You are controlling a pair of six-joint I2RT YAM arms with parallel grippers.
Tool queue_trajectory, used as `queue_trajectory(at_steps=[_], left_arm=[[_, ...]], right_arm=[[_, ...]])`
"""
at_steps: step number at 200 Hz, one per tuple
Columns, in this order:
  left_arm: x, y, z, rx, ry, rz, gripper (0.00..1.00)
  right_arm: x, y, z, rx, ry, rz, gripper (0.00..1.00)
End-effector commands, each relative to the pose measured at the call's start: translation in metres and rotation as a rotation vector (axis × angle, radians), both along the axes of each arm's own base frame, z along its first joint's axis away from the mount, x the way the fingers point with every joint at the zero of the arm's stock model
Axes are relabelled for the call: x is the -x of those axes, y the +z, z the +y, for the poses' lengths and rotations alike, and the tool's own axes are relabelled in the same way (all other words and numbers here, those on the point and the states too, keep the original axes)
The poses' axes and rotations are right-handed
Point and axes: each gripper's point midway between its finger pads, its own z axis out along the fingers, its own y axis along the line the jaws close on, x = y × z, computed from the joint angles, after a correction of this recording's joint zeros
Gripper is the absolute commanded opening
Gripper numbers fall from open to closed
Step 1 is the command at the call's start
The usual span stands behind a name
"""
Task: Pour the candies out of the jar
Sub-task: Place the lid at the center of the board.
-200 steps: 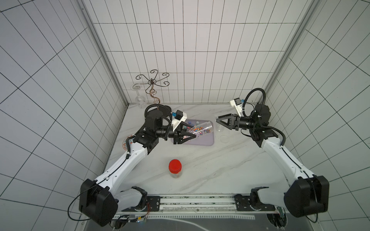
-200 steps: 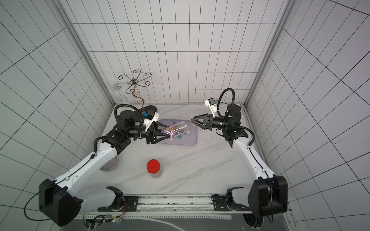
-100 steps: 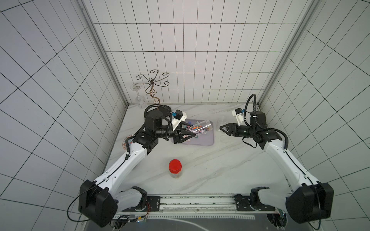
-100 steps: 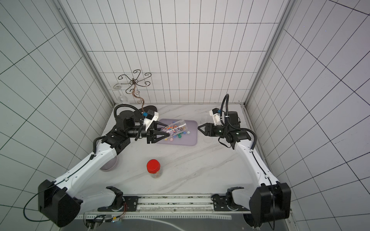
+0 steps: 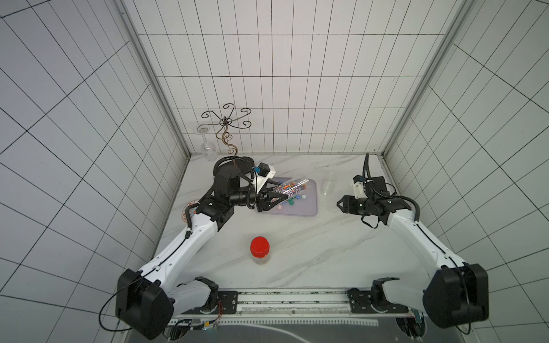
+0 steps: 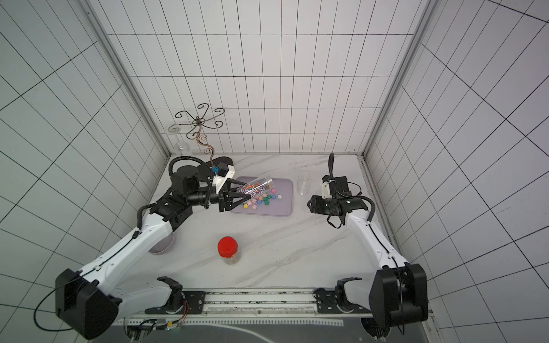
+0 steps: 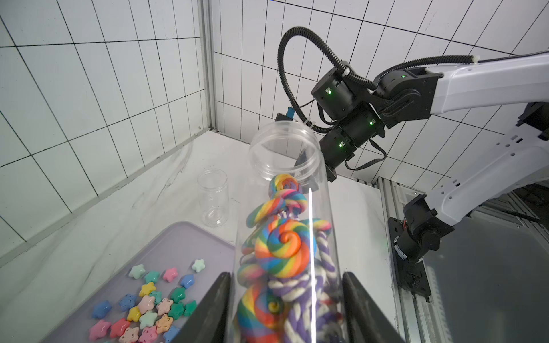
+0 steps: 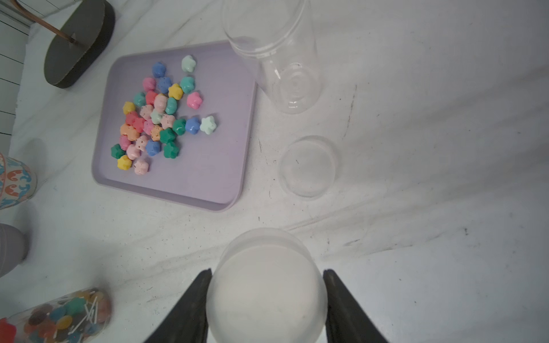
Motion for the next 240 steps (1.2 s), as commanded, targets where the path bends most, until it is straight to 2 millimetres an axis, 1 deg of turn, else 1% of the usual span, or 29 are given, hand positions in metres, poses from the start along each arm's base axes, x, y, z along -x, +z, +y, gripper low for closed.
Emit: queue_trajectory(at_steps=[1,18,49,88,102,132,149,167,179,204,222,240], left_arm=[[0.001,0.01,0.005,0.003,0.022,-0.058,0.36],[0.0,0.01,0.006,0.001,0.028,-0.059,0.36],[-0.001,0.008,0.007,-0.006,0.036,-0.057,0.36],[-0.004,0.005,0.008,-0.019,0.054,-0.052,0.36],[-0.005,0.004,0.008,-0.02,0.055,-0.049,0.36],[-0.005,0.003,0.008,-0.022,0.058,-0.045,0.36],[-0.006,0.002,0.008,-0.026,0.059,-0.042,0.36],[-0.006,0.002,0.008,-0.026,0.059,-0.043,0.36],[-0.007,0.0,0.008,-0.029,0.059,-0.037,0.36],[-0.007,-0.001,0.008,-0.034,0.061,-0.036,0.36],[-0.01,-0.004,0.009,-0.043,0.074,-0.033,0.36],[-0.013,-0.009,0.009,-0.055,0.084,-0.023,0.36]], right_arm=[[0.017,-0.039,-0.005,0.047,-0.018,0.093,0.5],[0.021,-0.051,0.002,0.057,-0.013,0.124,0.51],[0.026,-0.067,0.02,0.082,0.023,0.146,0.51],[0.031,-0.09,0.027,0.108,0.038,0.179,0.52],[0.031,-0.096,0.029,0.125,0.038,0.184,0.55],[0.031,-0.105,0.036,0.139,0.053,0.194,0.57],[0.029,-0.107,0.04,0.144,0.063,0.193,0.58],[0.026,-0.109,0.042,0.149,0.066,0.191,0.62],[0.024,-0.11,0.046,0.147,0.074,0.192,0.63],[0.022,-0.11,0.047,0.164,0.078,0.195,0.67],[0.019,-0.103,0.048,0.16,0.079,0.177,0.69],[0.016,-0.091,0.048,0.16,0.077,0.157,0.7]])
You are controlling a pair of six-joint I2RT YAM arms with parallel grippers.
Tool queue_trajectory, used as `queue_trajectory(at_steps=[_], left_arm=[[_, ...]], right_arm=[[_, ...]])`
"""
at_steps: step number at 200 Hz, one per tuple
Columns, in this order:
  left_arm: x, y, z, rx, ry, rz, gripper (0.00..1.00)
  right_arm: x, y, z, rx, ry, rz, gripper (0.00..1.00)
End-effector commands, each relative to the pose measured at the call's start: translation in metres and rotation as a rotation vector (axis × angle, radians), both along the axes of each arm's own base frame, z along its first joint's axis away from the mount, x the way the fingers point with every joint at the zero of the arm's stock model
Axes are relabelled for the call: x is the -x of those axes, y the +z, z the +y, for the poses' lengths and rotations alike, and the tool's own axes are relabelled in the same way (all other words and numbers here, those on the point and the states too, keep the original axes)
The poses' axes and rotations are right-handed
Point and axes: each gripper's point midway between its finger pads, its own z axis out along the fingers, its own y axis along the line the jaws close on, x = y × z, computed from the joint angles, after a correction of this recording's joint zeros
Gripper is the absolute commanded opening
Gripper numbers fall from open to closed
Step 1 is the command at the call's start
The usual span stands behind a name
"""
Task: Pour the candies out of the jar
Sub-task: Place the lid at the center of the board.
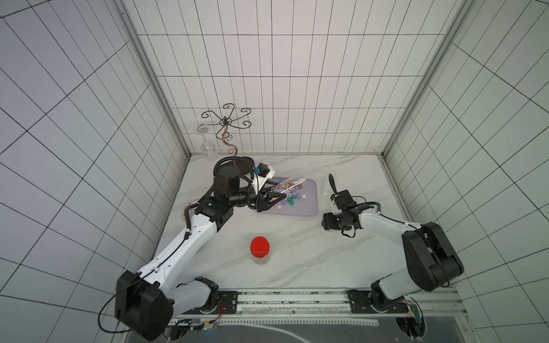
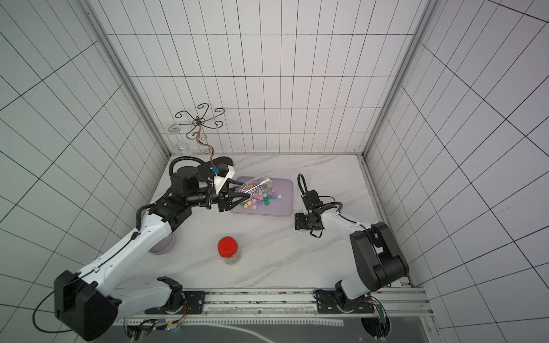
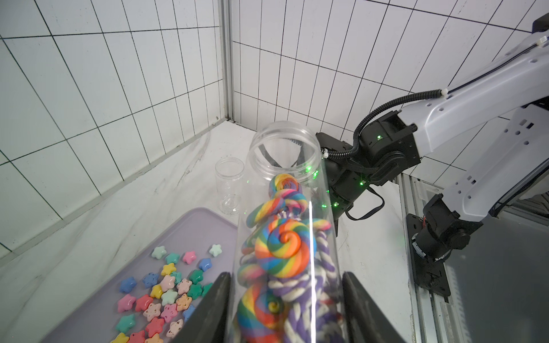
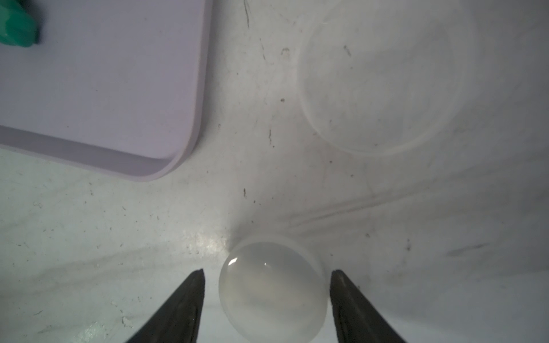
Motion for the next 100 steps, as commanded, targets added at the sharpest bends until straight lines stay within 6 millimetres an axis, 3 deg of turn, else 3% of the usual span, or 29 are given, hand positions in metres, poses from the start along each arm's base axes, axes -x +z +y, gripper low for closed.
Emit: queue_trajectory(at_steps=[1,41,100], left_arm=[[-0.006,0.001,0.003,-0.01,0.022,-0.025,0.35],[-0.011,-0.006,0.002,-0.017,0.038,0.0,0.35],[-0.028,-0.029,0.009,-0.044,0.147,0.059,0.35]], right_arm=[[-0.005,0.017,0.001,0.01,0.0,-0.037,0.7],[-0.014,0.061,0.007,-0.084,0.026,-0.109,0.74],[-0.028,0.116,-0.008,-0.211,0.02,-0.206,0.76]])
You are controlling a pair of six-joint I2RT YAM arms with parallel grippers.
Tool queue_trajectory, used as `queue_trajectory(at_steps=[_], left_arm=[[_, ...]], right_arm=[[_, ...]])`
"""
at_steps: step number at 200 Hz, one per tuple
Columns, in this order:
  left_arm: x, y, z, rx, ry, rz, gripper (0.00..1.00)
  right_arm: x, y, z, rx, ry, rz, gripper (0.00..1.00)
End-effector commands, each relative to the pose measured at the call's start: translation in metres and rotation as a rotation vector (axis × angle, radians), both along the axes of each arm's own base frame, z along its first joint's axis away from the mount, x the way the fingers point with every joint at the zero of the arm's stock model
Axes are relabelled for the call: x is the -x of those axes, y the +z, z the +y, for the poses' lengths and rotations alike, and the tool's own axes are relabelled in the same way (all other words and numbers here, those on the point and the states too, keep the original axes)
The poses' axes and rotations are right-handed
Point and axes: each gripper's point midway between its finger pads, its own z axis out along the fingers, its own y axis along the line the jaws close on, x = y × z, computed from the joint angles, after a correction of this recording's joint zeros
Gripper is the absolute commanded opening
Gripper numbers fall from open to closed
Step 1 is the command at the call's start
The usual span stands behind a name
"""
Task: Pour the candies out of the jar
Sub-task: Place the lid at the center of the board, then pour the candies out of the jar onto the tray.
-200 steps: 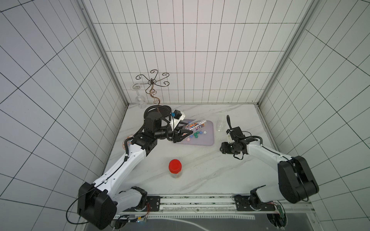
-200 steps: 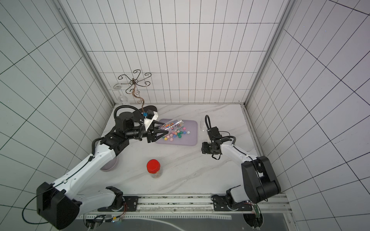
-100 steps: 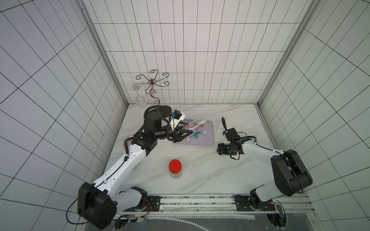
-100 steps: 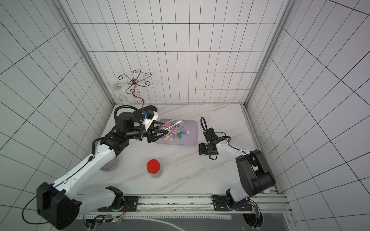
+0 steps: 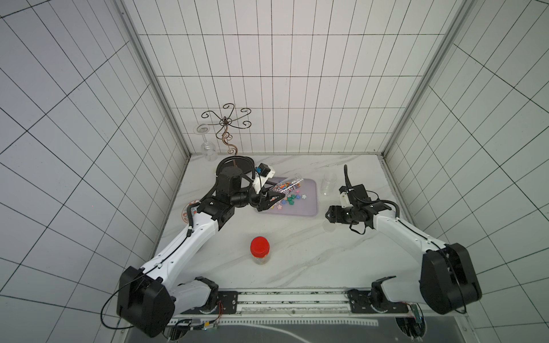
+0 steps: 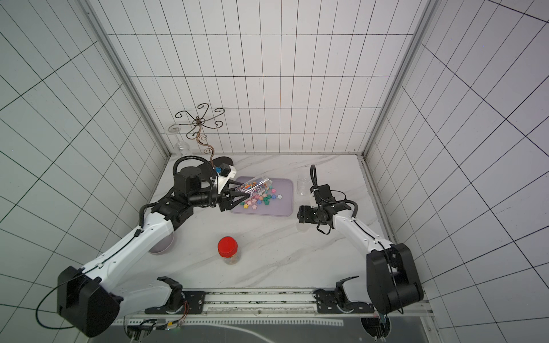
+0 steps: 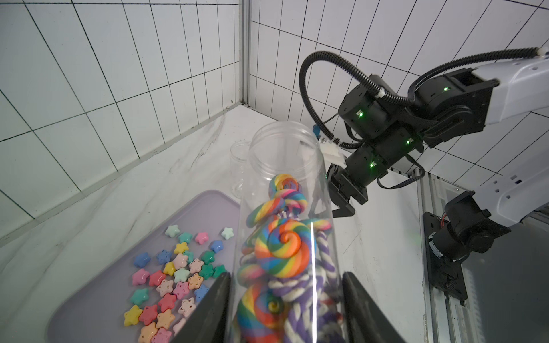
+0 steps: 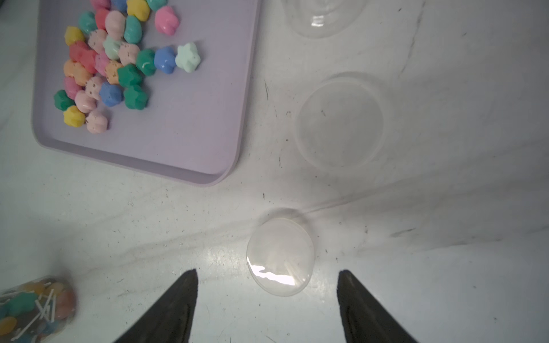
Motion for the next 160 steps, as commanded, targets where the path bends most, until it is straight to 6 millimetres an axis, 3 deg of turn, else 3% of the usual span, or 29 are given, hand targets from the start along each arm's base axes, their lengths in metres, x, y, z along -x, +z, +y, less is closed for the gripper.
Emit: queue_trajectory(at_steps=[1,64,160], left_arm=[[-0.015,-0.008,0.006,0.001,0.08,0.012,0.35],[-0.026,-0.028,0.011,0.032,0.167,0.052,0.35],[-0.043,-0.063,0.023,-0.107,0.279,0.179,0.34]], right_arm=[[-0.017,0.05,0.007,-0.077,0.045,-0.097,0.76],[-0.018,0.054,0.007,-0.123,0.078,-0.084,0.76],[-0.018,0.051,0.007,-0.149,0.062,-0.078,0.76]])
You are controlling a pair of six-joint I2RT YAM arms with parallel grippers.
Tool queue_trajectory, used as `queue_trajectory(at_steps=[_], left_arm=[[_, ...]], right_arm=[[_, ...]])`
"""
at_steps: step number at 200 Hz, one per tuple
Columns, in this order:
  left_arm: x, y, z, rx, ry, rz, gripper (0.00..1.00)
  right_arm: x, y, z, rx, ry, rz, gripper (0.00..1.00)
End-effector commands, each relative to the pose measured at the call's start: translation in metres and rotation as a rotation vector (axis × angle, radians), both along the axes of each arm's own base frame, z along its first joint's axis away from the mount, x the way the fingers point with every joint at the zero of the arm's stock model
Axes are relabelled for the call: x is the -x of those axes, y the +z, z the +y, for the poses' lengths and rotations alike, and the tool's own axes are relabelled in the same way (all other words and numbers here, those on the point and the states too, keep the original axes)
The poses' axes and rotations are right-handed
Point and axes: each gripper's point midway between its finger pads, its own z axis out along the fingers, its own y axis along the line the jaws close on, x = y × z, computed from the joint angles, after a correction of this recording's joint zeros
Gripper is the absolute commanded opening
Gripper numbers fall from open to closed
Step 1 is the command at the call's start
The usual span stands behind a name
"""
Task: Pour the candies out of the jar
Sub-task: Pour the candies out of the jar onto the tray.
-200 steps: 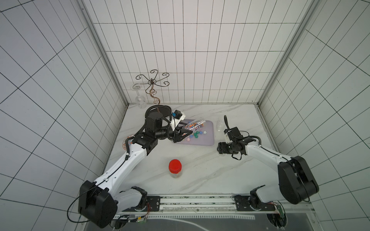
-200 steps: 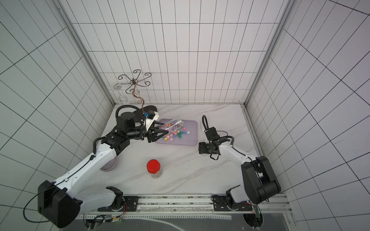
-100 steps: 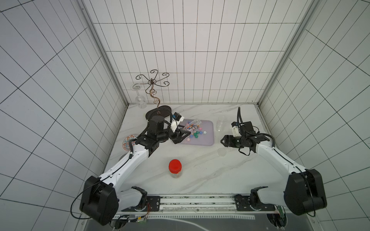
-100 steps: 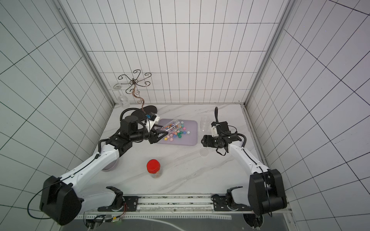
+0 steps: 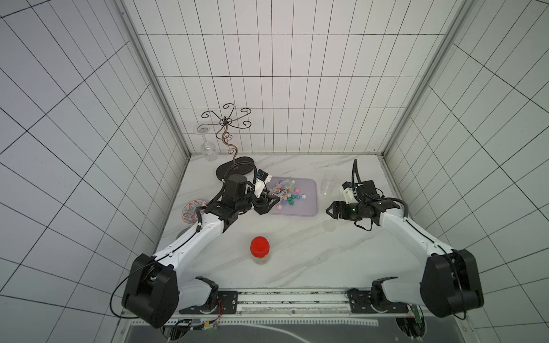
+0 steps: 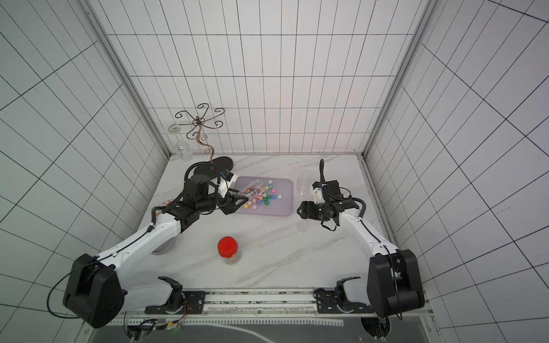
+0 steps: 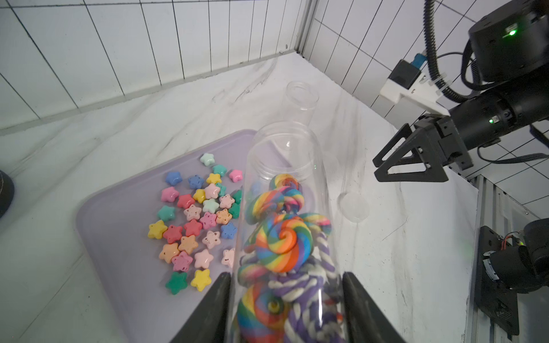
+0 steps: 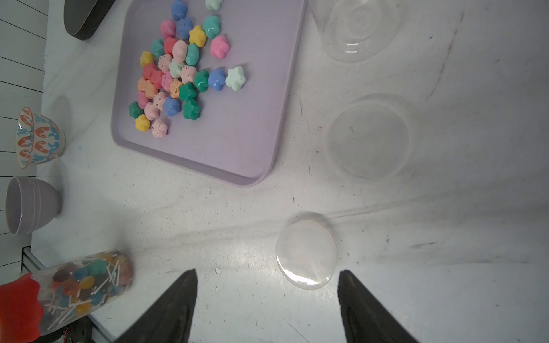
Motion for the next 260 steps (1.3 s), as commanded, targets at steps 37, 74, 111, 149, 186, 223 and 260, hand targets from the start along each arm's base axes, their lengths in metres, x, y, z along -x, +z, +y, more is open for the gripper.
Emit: queue_trajectory(at_steps=[37,74,111,149,186,223,260], left_arm=[[-0.022,-0.004,0.007,-0.084,0.072,0.045,0.34],[-0.029,-0.019,0.011,-0.157,0.085,0.109,0.34],[-0.035,-0.033,0.018,-0.267,0.109,0.189,0.34],[-0.042,-0.046,0.021,-0.335,0.127,0.25,0.34],[-0.045,-0.063,0.019,-0.447,0.118,0.309,0.34],[-0.047,-0.074,0.017,-0.509,0.104,0.331,0.34],[-0.046,-0.071,0.022,-0.528,0.124,0.319,0.34]], right_arm=[[-0.018,0.026,0.0,-0.029,-0.015,-0.066,0.76],[-0.017,0.026,0.002,-0.051,-0.013,-0.063,0.76],[-0.02,0.029,0.001,-0.036,-0.012,-0.067,0.76],[-0.026,0.035,0.004,-0.054,-0.014,-0.065,0.76],[-0.026,0.035,0.003,-0.053,-0.024,-0.061,0.76],[-0.023,0.036,-0.001,-0.028,-0.03,-0.054,0.76],[-0.024,0.041,-0.005,-0.005,-0.043,-0.055,0.76]])
